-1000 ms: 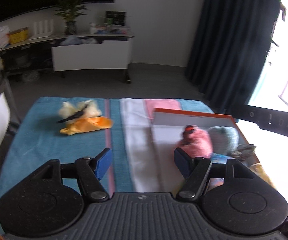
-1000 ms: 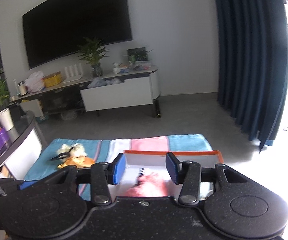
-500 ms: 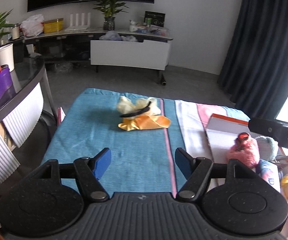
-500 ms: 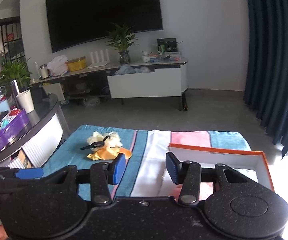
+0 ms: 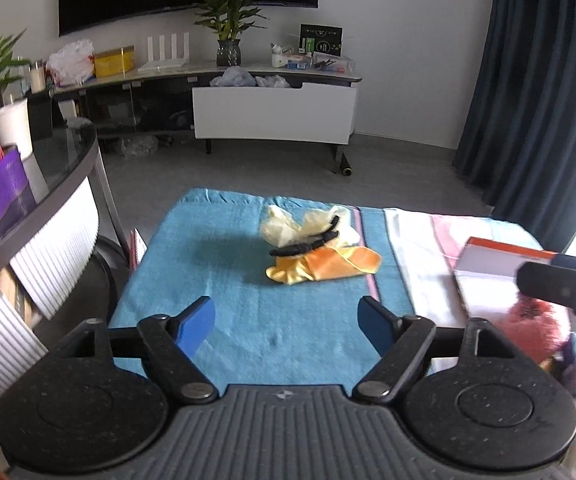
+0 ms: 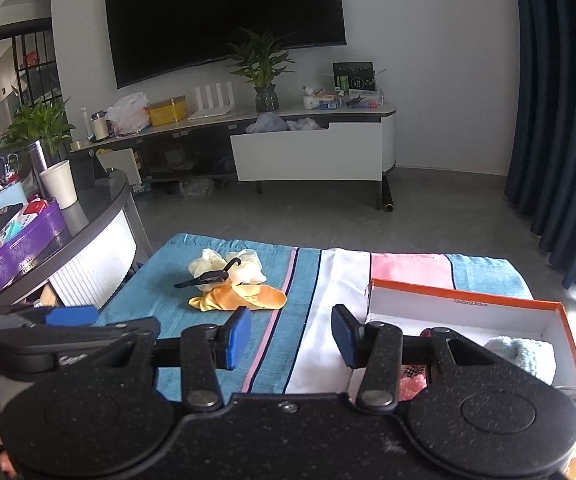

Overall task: Organize soft objects
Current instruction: 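Withdraw both tools from the box toward the gloves on the blue cloth, then lower the left tool onto the pale yellow glove and close it, then grasp the orange rubber glove with the right tool while the left tool lifts the pale glove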

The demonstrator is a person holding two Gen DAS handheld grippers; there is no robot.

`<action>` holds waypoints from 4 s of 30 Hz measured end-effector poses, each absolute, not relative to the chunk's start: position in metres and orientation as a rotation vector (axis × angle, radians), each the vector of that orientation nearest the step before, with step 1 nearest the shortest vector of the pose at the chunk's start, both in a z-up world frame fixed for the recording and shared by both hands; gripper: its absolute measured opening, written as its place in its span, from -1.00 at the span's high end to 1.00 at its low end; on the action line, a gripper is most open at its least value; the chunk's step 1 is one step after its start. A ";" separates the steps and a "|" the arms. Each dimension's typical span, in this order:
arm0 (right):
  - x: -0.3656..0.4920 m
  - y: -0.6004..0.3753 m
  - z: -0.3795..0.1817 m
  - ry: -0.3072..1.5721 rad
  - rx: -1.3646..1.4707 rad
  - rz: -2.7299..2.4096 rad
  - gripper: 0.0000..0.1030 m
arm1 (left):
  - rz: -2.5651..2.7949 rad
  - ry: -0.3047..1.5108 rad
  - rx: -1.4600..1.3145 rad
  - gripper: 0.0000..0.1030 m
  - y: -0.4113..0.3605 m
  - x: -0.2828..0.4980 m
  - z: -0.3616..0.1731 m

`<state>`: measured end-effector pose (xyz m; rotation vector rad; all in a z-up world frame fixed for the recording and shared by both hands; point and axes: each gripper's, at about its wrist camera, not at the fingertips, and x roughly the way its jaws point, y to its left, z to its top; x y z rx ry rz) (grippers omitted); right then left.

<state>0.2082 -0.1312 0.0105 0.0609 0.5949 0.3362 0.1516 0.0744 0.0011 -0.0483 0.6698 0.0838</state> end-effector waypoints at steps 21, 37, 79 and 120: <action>0.231 -0.130 -0.016 0.645 0.078 0.364 -0.14 | 0.174 0.534 0.162 -0.68 0.072 0.213 -0.035; 0.231 -0.122 -0.014 0.639 0.055 0.373 -0.14 | 0.058 0.471 -0.064 0.65 0.091 0.211 -0.006; 0.277 -0.072 -0.025 0.680 0.039 0.469 -0.29 | 0.019 0.676 -0.212 0.50 0.134 0.255 -0.009; 0.339 0.012 -0.081 0.753 -0.139 0.467 0.44 | 0.094 0.694 -0.193 0.63 0.146 0.232 -0.011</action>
